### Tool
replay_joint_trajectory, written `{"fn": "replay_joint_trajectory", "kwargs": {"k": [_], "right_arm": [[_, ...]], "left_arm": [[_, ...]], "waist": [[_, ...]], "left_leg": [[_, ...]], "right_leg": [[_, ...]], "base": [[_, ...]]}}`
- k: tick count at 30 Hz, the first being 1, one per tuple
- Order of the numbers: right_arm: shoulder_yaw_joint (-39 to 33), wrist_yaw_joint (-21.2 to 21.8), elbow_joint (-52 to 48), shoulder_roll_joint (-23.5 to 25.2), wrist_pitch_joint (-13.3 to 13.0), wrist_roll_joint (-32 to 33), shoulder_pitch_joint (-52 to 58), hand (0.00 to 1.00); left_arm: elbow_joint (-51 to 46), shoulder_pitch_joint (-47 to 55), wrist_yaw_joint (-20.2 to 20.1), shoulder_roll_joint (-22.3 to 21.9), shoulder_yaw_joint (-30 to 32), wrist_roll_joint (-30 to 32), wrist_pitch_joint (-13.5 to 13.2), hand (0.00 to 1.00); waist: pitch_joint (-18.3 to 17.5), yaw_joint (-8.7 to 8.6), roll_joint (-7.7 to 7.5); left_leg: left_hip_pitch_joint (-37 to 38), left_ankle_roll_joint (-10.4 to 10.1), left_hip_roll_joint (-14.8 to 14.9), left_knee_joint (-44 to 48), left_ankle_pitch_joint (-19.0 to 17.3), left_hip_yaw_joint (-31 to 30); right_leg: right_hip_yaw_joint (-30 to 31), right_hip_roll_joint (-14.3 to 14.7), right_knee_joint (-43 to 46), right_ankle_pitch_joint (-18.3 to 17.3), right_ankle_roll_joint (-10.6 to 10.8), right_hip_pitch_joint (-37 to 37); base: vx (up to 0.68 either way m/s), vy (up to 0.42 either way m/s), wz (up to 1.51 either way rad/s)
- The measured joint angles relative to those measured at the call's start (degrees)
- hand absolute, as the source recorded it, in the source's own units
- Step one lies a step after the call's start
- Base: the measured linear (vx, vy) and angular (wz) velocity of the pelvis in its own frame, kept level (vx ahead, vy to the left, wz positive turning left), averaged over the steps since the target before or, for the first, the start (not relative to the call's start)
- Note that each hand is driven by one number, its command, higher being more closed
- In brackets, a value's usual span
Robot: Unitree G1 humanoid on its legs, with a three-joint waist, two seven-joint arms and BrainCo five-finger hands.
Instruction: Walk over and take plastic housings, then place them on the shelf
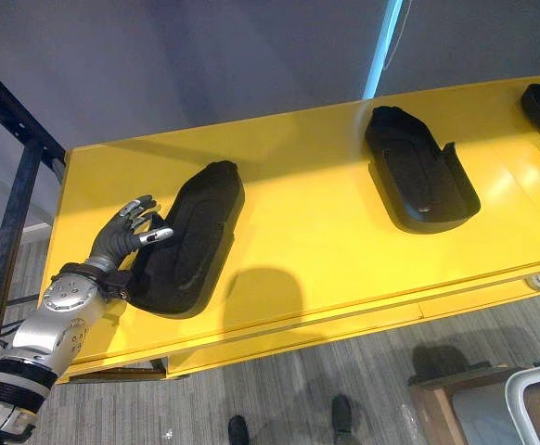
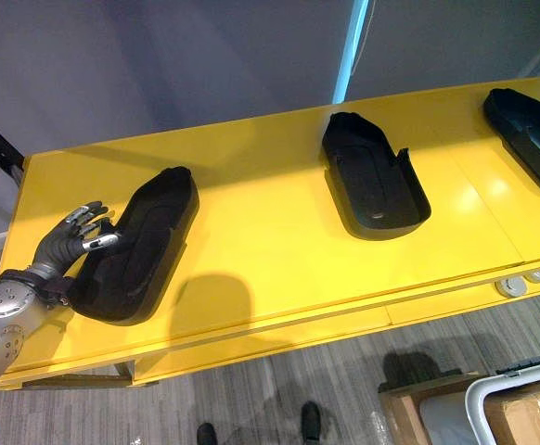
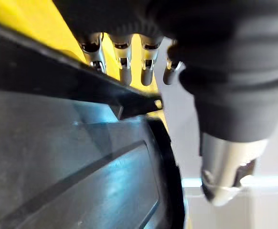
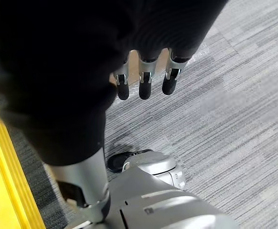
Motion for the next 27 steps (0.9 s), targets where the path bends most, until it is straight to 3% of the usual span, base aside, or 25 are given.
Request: {"fn": "replay_joint_trajectory", "kwargs": {"k": [7, 12, 17, 20, 21, 22, 25, 27], "right_arm": [[-0.1, -0.1, 0.0, 0.1, 0.1, 0.0, -0.1, 0.0], [-0.4, -0.4, -0.1, 0.4, 0.1, 0.1, -0.1, 0.0], [-2.5, -0.3, 0.4, 0.4, 0.1, 0.0, 0.3, 0.0], [-4.5, -0.2, 0.9, 0.3, 0.0, -0.2, 1.1, 0.0], [-4.7, -0.1, 1.7, 0.2, 0.0, -0.2, 1.2, 0.0], [-5.2, -0.1, 2.2, 0.2, -0.2, -0.2, 1.3, 0.0], [-5.7, -0.1, 2.7, 0.3, -0.6, -0.2, 1.5, 0.0], [-5.6, -0.4, 2.7, 0.6, -1.7, -0.2, 1.8, 0.0]], "left_arm": [[-2.0, -0.5, 7.3, -12.0, 4.2, -6.3, -2.8, 0.0], [-13.3, 4.2, 10.2, -22.0, 10.6, -6.1, -3.9, 0.0], [-20.7, 14.6, 10.8, -28.9, 17.9, 0.8, -4.0, 0.0], [-24.5, 19.9, 10.6, -32.4, 22.3, 6.1, -4.1, 0.0], [-25.9, 21.6, 10.6, -34.2, 24.2, 10.6, -4.2, 0.0], [-27.4, 22.6, 11.4, -36.7, 25.8, 16.2, -4.2, 1.0], [-32.5, 24.9, 14.0, -41.7, 25.8, 24.6, -5.0, 1.0], [-38.7, 29.6, 14.6, -43.4, 22.6, 31.0, -8.1, 1.0]], "waist": [[0.0, -0.35, 0.04], [-0.1, -0.46, 0.18], [-1.2, -0.28, 1.58], [-2.3, 0.99, 2.47], [-2.9, 1.3, 2.47], [-3.4, 1.82, 2.44], [-3.7, 2.3, 2.42], [-3.8, 2.29, 2.36]], "left_leg": [[0.1, 0.2, -0.1, -0.7, 0.3, -0.4], [0.2, 0.2, -0.1, -0.6, 0.4, -0.3], [1.2, 0.2, -0.1, -0.5, 0.4, -0.2], [1.8, 0.2, 0.0, -0.5, 0.3, -0.3], [1.8, 0.1, 0.0, -0.5, 0.3, -0.3], [1.8, 0.1, 0.0, -0.6, 0.3, -0.4], [1.4, -0.3, -0.1, -0.7, -0.1, -1.2], [1.2, -0.4, -0.2, -0.7, -0.1, -1.6]], "right_leg": [[-0.4, 0.0, -0.7, 0.2, -0.2, 0.2], [-0.1, 0.0, -1.2, 0.2, -0.2, 0.5], [0.3, 0.1, -1.2, -0.2, 0.1, 1.3], [0.2, 0.1, -1.0, -0.9, 0.5, 1.9], [0.1, 0.1, -0.9, -1.1, 0.7, 1.9], [0.1, 0.1, -0.9, -1.2, 0.8, 1.9], [0.0, 0.1, -0.8, -1.3, 0.9, 2.0], [0.1, 0.0, -0.8, -1.3, 1.0, 1.9]], "base": [[0.01, 0.005, 0.0], [0.03, 0.019, -0.04], [0.02, 0.008, -0.03], [-0.01, 0.019, 0.04], [-0.02, 0.022, 0.05], [-0.02, 0.025, 0.06], [-0.03, 0.037, 0.11], [-0.02, 0.035, 0.09]]}}
